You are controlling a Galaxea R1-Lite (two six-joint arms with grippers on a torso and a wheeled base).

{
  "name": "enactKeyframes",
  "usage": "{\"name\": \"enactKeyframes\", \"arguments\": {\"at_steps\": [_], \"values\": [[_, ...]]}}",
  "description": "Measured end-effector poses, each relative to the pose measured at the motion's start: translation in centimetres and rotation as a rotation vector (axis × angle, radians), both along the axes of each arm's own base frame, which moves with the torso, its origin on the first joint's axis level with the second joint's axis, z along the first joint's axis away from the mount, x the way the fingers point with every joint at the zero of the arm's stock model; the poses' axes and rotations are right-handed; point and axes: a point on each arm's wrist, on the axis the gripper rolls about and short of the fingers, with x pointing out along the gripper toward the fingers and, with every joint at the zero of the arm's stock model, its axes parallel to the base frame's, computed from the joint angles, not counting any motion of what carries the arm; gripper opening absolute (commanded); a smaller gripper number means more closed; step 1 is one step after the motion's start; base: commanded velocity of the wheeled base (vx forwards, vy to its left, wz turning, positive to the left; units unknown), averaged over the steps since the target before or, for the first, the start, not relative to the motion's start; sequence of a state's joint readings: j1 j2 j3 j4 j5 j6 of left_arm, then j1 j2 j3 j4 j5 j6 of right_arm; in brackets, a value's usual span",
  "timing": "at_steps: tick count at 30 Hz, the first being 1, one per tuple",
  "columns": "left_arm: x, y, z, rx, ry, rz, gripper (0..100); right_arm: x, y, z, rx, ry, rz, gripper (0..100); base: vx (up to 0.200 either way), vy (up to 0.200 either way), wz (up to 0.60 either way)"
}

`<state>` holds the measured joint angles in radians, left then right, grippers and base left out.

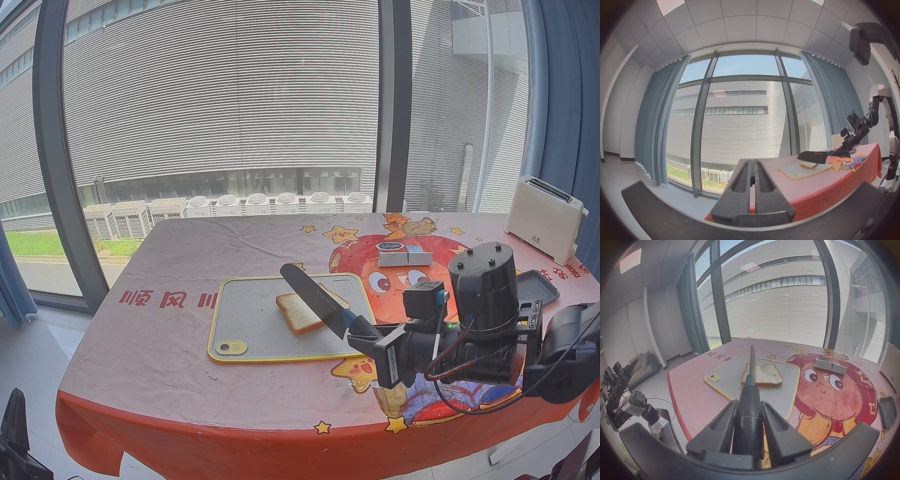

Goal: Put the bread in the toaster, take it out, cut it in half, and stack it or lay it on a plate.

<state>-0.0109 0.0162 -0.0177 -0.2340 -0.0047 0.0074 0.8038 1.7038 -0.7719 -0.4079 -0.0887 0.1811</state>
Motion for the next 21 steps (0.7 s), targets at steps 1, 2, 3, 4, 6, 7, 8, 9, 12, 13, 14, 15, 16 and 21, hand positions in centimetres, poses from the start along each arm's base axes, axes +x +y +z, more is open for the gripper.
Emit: {"name": "enactKeyframes", "arguments": {"at_steps": [1, 2, 3, 4, 6, 7, 8, 9, 12, 13, 14, 15, 16, 21], "values": [[0.0, 0.0, 0.2, 0.000, -0.018, -0.003, 0, 0.0, 0.0, 0.0, -0.001, 0.001, 0.000, 0, 0.000, 0.000, 0.00], [-0.1, 0.0, 0.4, 0.002, -0.037, -0.010, 0, 0.0, 0.0, 0.0, -0.001, 0.001, 0.000, 0, 0.000, 0.000, 0.00], [-0.2, 0.0, 0.6, 0.004, -0.057, -0.017, 0, 0.0, 0.0, 0.0, 0.000, 0.000, 0.000, 0, 0.000, 0.000, 0.00], [-0.2, -0.1, 0.8, 0.006, -0.081, -0.024, 0, 0.0, 0.0, 0.0, 0.000, 0.000, 0.000, 0, 0.000, 0.000, 0.00], [-0.3, -0.1, 1.1, 0.008, -0.115, -0.034, 0, 0.0, 0.0, 0.0, -0.001, 0.001, 0.000, 0, 0.000, 0.000, 0.00], [-0.3, -0.1, 1.3, 0.009, -0.128, -0.037, 0, 0.0, 0.0, 0.0, -0.001, 0.000, 0.000, 0, 0.000, 0.000, 0.00], [-0.3, -0.1, 1.5, 0.010, -0.135, -0.040, 0, 0.0, 0.0, 0.0, -0.001, 0.001, 0.000, 0, 0.000, 0.000, 0.00], [-0.2, -0.1, 1.7, 0.011, -0.143, -0.041, 0, 0.0, 0.0, 0.0, -0.001, 0.000, 0.000, 0, 0.000, 0.000, 0.00], [0.2, -0.1, 2.5, 0.014, -0.159, -0.047, 0, -0.1, 0.0, 0.0, -0.001, 0.000, 0.000, 0, 0.000, 0.000, 0.00], [0.4, -0.1, 2.8, 0.016, -0.162, -0.049, 0, -0.1, 0.0, 0.0, -0.001, 0.001, 0.000, 0, 0.000, 0.000, 0.00], [0.6, -0.1, 3.1, 0.019, -0.165, -0.054, 0, -0.1, 0.0, 0.0, -0.001, 0.001, 0.000, 0, 0.000, 0.000, 0.00], [0.8, -0.1, 3.4, 0.021, -0.166, -0.059, 0, -0.1, 0.0, 0.0, -0.001, 0.001, 0.000, 0, 0.000, 0.000, 0.00], [1.1, -0.2, 3.7, 0.022, -0.164, -0.065, 0, -0.1, 0.0, 0.0, -0.001, 0.001, 0.000, 0, 0.000, 0.000, 0.00], [2.7, -0.3, 4.8, 0.035, -0.127, -0.099, 0, 0.0, 0.0, 0.0, -0.002, 0.001, 0.000, 0, 0.000, 0.000, 0.00]]}}
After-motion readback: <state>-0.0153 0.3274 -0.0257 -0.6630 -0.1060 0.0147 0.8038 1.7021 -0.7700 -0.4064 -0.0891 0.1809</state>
